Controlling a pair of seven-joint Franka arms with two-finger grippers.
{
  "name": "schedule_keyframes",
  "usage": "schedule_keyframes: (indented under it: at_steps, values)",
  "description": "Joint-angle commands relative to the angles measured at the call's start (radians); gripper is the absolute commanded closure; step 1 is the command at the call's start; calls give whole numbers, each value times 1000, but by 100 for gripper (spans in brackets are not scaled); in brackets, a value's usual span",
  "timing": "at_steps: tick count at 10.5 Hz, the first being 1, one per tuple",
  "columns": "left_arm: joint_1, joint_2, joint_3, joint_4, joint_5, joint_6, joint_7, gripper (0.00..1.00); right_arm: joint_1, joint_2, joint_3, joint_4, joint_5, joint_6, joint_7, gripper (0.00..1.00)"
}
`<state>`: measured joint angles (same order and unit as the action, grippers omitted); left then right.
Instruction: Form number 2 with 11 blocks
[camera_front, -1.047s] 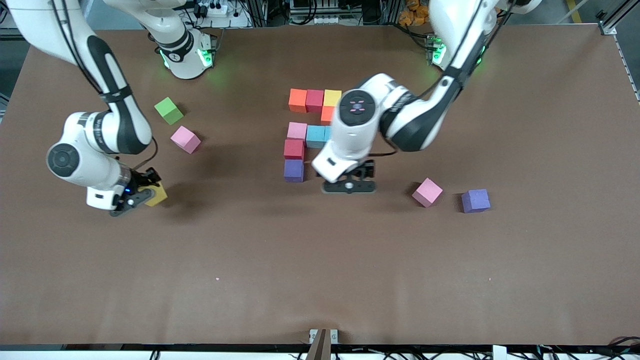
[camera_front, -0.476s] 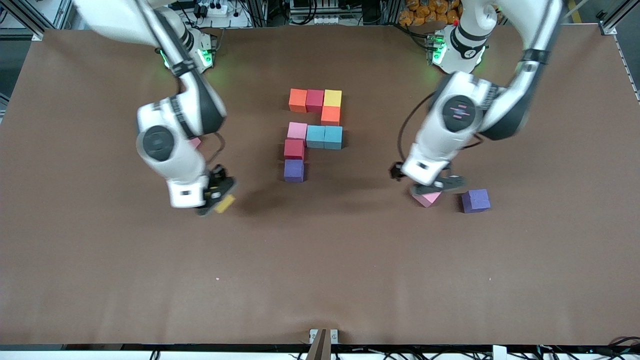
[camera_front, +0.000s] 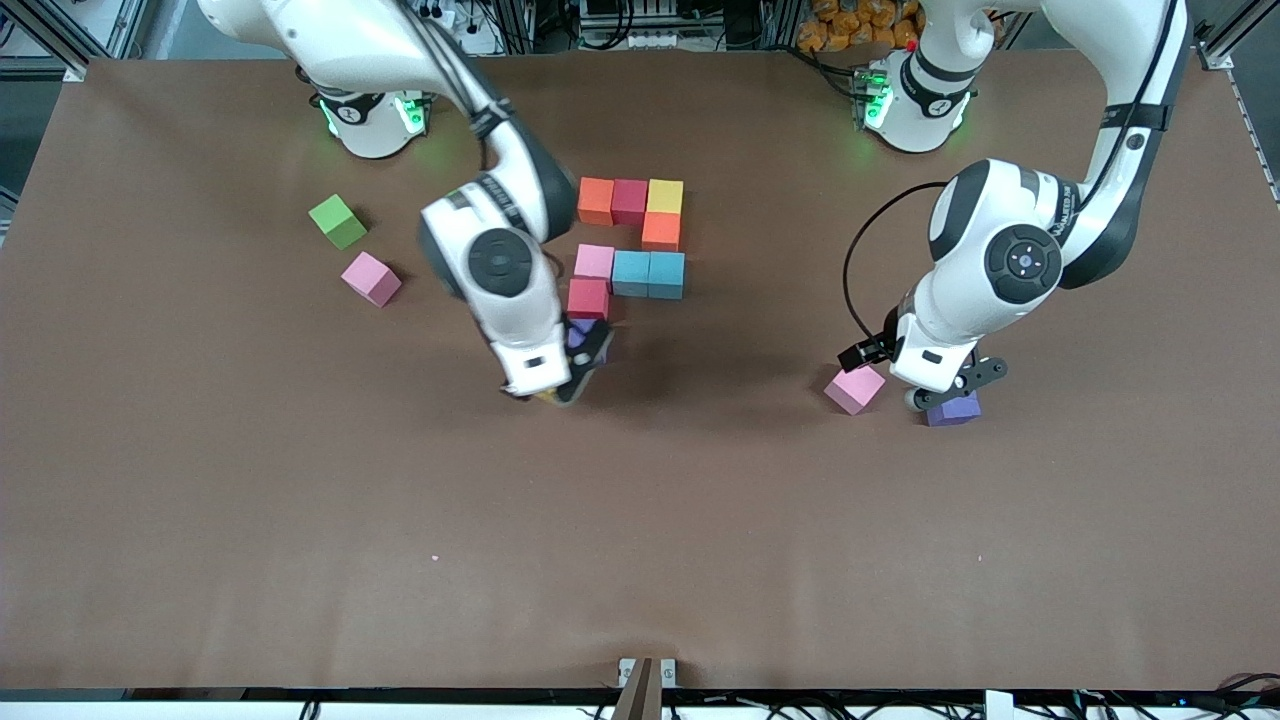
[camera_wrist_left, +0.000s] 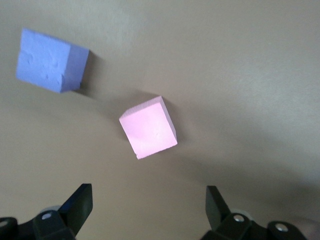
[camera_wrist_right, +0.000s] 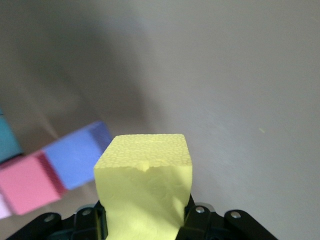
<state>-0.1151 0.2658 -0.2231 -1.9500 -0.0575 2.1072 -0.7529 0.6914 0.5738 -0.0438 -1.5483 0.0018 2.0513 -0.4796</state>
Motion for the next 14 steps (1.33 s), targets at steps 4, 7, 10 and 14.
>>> schedule_keyframes:
  at_steps: [4, 7, 10, 14]
  values:
    - [15, 82, -5, -65, -47, 193, -307, 0, 146, 170, 5, 226, 56, -80, -43, 81]
    - [23, 84, 2, -110, -38, 282, -370, 0, 154, 187, 4, 225, 49, -79, -134, 81]
    - [29, 87, 2, -164, 33, 361, -448, 0, 172, 192, 2, 211, 0, -79, -149, 81]
    - [29, 135, 2, -167, 108, 410, -500, 0, 160, 193, 2, 160, -43, -31, -151, 81]
